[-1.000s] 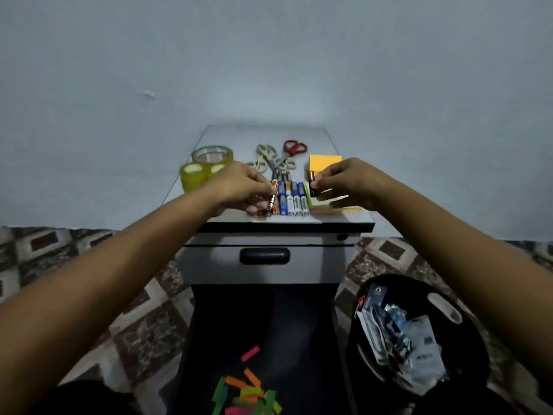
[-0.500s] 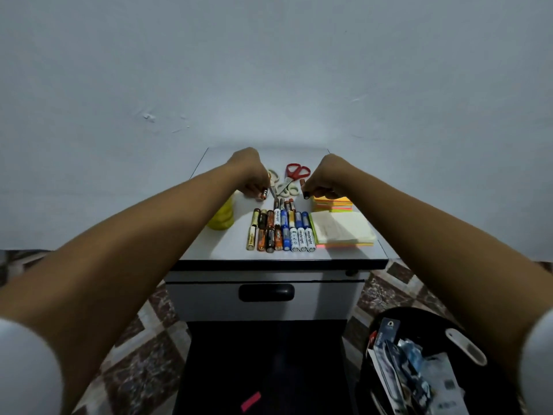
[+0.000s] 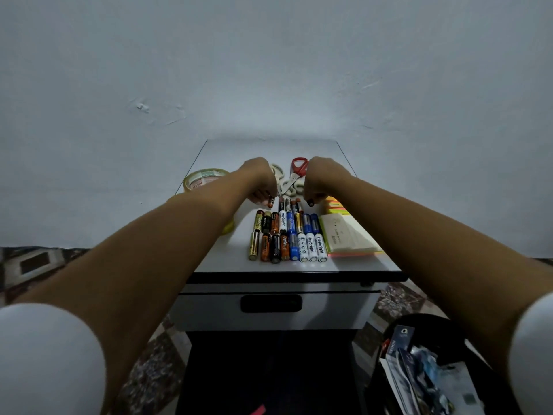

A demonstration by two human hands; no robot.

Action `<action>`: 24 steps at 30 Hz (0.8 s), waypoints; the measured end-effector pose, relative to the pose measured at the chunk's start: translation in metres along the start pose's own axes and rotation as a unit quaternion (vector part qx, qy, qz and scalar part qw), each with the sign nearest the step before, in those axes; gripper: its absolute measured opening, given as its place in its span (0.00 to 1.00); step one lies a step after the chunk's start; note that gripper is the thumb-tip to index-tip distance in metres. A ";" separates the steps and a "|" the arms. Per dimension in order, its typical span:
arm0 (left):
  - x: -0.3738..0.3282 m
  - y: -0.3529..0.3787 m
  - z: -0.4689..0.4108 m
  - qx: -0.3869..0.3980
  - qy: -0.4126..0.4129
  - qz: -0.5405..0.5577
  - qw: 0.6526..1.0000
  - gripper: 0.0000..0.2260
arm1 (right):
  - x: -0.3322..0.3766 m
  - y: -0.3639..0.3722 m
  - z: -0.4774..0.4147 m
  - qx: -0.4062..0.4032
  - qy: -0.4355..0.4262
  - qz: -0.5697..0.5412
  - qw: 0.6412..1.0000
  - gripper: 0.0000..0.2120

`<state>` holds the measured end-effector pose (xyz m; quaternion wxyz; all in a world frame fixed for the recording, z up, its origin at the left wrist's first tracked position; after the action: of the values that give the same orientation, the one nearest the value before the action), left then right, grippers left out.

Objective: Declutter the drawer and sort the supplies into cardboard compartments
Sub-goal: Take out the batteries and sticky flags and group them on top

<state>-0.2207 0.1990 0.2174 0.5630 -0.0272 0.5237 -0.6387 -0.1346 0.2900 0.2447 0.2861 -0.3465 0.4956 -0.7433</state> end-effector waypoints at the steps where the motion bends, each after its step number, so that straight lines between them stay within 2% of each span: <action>1: 0.001 0.000 -0.003 -0.001 0.001 0.002 1.000 0.08 | -0.001 0.002 -0.002 -0.002 0.004 0.015 1.000 0.12; 6: 0.003 0.007 -0.011 0.014 0.000 -0.005 1.000 0.09 | -0.001 0.011 -0.004 0.016 0.012 0.033 0.999 0.09; 9: 0.005 0.008 -0.012 0.015 -0.001 0.002 1.000 0.09 | -0.001 0.015 -0.008 0.024 0.009 0.037 0.999 0.11; 13: 0.005 0.010 -0.015 0.023 0.005 -0.004 1.000 0.05 | -0.006 0.017 -0.013 0.032 0.005 0.028 0.999 0.11; 18: 0.007 0.010 -0.014 0.030 -0.003 0.006 1.000 0.04 | -0.007 0.019 -0.015 0.036 -0.006 0.001 0.999 0.15; 24: 0.006 0.009 -0.010 0.022 0.007 0.020 1.000 0.06 | -0.009 0.015 -0.013 0.019 -0.005 -0.015 1.000 0.14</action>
<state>-0.2232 0.2024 0.2031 0.5725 0.0005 0.5138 -0.6390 -0.1380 0.2989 0.2246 0.2840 -0.3523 0.4748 -0.7548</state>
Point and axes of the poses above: each hand's wrist, its own z-axis away from the middle knuckle, its own y-axis out of the palm, x = y × z, the point moved 9 cm from there along -z, towards the middle knuckle, and after that the axes turned 14 degrees about x, right-handed, at the moved point
